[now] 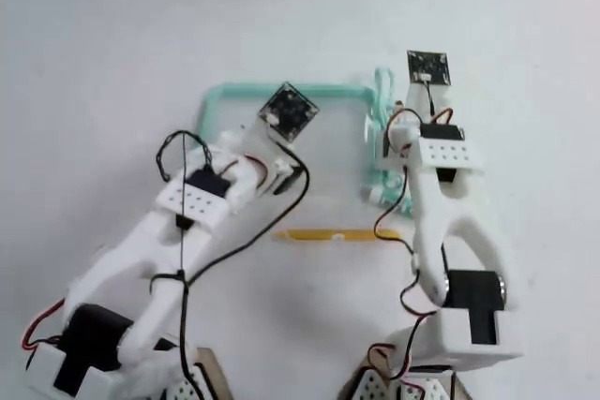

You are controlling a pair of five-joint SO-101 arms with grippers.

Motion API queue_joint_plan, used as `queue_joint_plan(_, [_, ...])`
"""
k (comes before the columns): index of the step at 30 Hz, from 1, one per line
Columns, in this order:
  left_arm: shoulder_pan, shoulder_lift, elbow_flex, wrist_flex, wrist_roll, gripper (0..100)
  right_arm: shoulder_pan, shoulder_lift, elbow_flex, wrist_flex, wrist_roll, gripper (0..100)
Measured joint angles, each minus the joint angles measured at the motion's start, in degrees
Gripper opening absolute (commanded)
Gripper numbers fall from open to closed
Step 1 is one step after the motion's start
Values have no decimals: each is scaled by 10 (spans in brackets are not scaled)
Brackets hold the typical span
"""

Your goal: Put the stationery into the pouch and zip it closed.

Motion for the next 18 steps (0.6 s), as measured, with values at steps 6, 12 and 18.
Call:
queue_joint_plan(6, [0,0,0,0,0,271,1,18,-22,-10,0,155])
queue_joint_plan(12, [0,0,0,0,0,271,1,71,-58,-10,0,155])
queue_joint_plan(18, [0,0,0,0,0,271,1,101,-87,-10,0,155])
